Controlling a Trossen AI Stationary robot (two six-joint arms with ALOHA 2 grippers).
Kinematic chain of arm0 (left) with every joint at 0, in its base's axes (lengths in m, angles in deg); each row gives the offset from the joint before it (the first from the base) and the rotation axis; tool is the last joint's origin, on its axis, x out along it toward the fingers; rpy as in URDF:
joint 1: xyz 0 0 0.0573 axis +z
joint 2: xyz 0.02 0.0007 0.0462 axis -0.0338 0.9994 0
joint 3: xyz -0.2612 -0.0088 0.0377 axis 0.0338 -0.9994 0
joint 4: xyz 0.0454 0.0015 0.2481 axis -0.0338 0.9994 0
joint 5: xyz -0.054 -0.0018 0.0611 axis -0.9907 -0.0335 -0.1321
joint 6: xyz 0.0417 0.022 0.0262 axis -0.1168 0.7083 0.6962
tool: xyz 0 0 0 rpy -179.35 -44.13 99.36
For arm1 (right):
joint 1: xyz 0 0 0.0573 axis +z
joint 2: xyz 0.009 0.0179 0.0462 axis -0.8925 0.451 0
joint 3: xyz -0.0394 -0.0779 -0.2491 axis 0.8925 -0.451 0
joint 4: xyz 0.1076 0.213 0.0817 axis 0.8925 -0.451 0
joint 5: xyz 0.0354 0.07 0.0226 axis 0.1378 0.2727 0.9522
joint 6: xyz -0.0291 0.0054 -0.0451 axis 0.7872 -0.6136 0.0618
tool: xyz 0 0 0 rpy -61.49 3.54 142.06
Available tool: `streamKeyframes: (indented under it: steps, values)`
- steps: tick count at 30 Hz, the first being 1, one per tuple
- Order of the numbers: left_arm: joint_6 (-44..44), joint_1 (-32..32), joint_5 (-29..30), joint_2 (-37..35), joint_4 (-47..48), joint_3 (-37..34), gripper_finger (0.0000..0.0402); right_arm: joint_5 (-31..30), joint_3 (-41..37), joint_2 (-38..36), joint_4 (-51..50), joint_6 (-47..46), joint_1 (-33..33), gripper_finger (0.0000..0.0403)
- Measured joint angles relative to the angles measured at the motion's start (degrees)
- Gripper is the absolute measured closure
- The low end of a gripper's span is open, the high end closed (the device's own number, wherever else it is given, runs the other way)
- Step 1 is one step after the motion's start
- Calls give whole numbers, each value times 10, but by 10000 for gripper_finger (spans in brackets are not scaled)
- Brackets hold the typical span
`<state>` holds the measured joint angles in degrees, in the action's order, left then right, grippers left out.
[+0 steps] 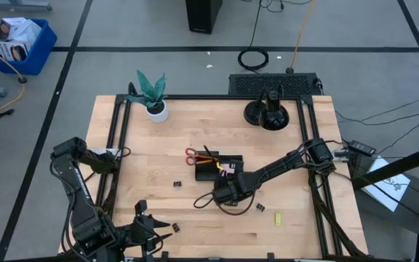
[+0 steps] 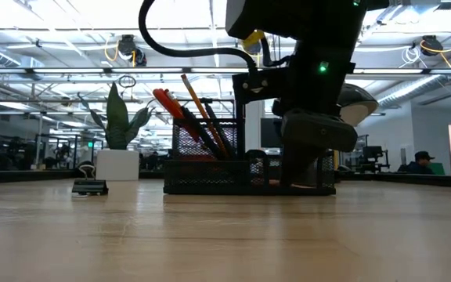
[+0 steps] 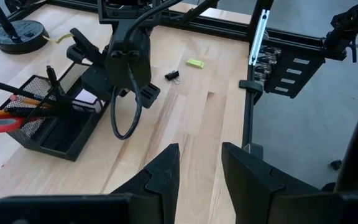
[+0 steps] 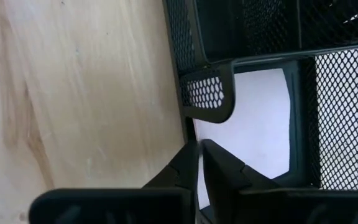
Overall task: Pick and place office supplies into organizer
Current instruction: Put the pink sticky notes into the desk organizer
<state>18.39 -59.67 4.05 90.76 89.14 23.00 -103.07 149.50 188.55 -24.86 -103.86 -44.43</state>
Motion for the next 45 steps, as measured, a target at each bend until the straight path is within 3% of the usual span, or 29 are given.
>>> streamKeyframes:
  steps: [20, 33, 45]
  values:
    - [1, 0, 0, 0, 0, 0, 277, 11, 0, 0, 0, 8, -4, 373]
    - [2, 0, 0, 0, 0, 0, 277, 55, 0, -2, 6, 31, -4, 371]
    - [2, 0, 0, 0, 0, 0, 277, 73, 0, -2, 9, 32, -3, 285]
